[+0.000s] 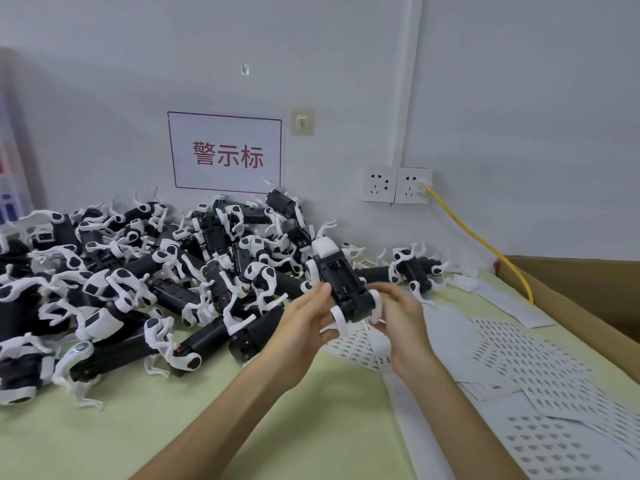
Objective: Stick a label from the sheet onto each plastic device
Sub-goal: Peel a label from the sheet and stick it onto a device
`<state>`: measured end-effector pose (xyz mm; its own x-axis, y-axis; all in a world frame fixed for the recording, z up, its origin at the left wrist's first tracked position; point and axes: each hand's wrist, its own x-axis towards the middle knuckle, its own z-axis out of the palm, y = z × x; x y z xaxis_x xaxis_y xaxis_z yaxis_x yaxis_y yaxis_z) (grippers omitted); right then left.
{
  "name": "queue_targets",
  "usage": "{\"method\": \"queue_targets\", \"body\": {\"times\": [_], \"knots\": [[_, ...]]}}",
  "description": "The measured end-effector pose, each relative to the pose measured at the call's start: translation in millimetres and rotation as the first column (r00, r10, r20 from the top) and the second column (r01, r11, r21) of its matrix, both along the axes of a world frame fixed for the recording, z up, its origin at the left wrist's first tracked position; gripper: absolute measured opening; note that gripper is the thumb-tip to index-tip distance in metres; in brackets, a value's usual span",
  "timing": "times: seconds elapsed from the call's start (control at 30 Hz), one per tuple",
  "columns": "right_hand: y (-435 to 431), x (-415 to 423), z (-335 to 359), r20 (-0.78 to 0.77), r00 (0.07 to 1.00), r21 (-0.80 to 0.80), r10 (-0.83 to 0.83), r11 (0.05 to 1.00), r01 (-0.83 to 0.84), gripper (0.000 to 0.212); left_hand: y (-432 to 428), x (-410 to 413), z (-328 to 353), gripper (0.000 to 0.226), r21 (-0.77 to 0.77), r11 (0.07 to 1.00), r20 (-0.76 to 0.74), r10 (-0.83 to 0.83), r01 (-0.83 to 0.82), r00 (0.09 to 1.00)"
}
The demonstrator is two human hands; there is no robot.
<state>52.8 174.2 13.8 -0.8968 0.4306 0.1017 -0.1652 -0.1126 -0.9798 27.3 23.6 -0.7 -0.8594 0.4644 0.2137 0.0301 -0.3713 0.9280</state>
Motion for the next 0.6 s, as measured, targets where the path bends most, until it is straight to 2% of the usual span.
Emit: {"method": "queue_targets", "body": {"times": [0.13,0.23,0.33,0.47,0.53,0.6], "knots": [[3,2,5,-0.169,0.969,0.057,0.181,0.983,-0.174,0.016,-13,-4,-2,0.041,0.01,0.999,0.054,0.042,-0.042,0.998],[0,1,2,-0.169,0.943,0.219,0.285,0.944,-0.246,0.025,-17,-5,-4,0.026,0.027,1.0,0.077,0.011,-0.013,0.997],[-6,0,-3,-0.151,0.949,0.311,0.277,0.924,-0.221,0.022,-17,-5,-6,0.029,-0.021,1.0,0.09,0.009,-0.007,0.996],[-5,2,-6,-0.129,0.966,0.299,0.223,0.938,-0.177,0.011,-18,-9,-9,0.042,-0.208,0.969,-0.064,0.125,-0.136,0.99],[-5,2,-6,-0.127,0.971,0.281,0.202,0.946,-0.16,0.017,-16,-10,-11,0.032,-0.255,0.955,-0.142,0.117,-0.151,0.983],[-6,2,-6,-0.112,0.974,0.256,0.196,0.953,-0.162,0.025,-15,-9,-11,0.011,-0.283,0.949,-0.19,0.086,-0.138,0.978]]}}
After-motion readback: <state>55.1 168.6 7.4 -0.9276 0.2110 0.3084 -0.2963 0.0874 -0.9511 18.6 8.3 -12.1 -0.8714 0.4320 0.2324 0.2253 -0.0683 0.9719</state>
